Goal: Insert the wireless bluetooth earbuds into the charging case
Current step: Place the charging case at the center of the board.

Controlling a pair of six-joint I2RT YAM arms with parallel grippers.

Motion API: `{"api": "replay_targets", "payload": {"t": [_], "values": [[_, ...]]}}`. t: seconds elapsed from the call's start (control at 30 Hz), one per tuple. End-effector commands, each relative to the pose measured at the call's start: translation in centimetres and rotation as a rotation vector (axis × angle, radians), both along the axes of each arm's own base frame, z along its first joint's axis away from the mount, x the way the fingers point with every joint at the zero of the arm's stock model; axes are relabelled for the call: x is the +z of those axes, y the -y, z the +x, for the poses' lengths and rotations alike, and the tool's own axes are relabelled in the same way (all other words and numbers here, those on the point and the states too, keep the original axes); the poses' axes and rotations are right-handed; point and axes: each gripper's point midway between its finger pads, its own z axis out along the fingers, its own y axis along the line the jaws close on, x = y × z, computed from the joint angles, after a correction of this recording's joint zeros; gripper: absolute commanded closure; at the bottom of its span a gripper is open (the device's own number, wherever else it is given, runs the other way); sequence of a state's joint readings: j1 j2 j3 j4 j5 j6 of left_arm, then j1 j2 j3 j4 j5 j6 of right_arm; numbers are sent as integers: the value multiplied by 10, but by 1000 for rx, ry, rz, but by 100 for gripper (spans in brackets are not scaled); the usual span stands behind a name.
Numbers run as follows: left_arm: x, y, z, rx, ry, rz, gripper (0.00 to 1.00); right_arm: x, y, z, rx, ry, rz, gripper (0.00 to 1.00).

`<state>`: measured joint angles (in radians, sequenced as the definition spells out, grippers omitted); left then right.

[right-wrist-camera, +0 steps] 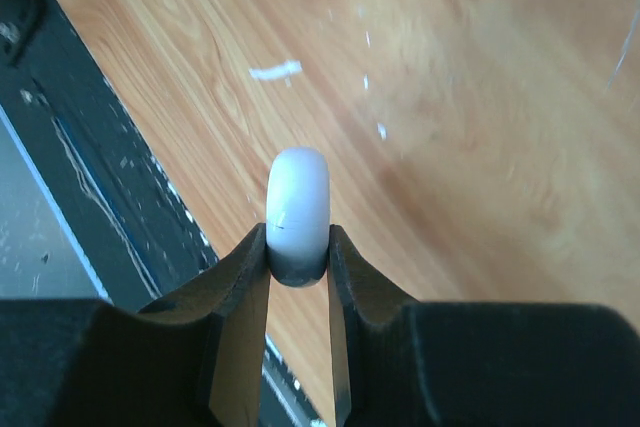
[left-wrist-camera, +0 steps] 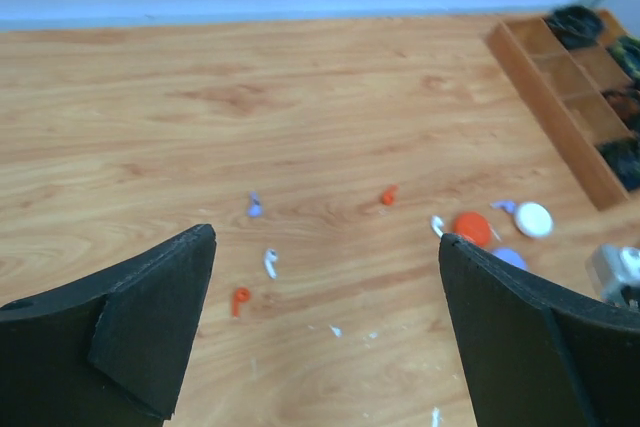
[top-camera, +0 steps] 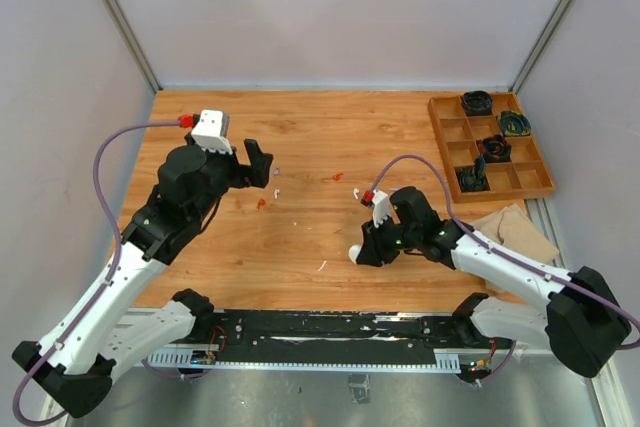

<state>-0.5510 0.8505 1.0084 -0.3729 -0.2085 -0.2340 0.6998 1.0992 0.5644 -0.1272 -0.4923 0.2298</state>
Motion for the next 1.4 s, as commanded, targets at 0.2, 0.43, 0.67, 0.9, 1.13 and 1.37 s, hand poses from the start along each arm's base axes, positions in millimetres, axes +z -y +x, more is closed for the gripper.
{"api": "replay_targets", "payload": {"t": [0.2, 0.43, 0.67, 0.9, 1.13, 1.37], "values": [[0, -48, 6, 217, 170, 44, 1, -49, 27, -34, -65, -299, -185, 89], [-26, -58, 4, 256, 149, 87, 1, -69, 28, -40, -39, -367, -230, 83], [-27, -65, 4, 287, 144, 98, 1, -76, 39, -34, -69, -316, -278, 60], [-34, -69, 7, 310, 119, 116, 1, -71, 58, -21, -130, -262, -350, 37], [-37, -79, 9, 360, 109, 91, 1, -40, 82, 12, -204, -118, -417, 29], [-41, -83, 13, 377, 88, 75, 1, -10, 93, 66, -274, 19, -461, 26]]}}
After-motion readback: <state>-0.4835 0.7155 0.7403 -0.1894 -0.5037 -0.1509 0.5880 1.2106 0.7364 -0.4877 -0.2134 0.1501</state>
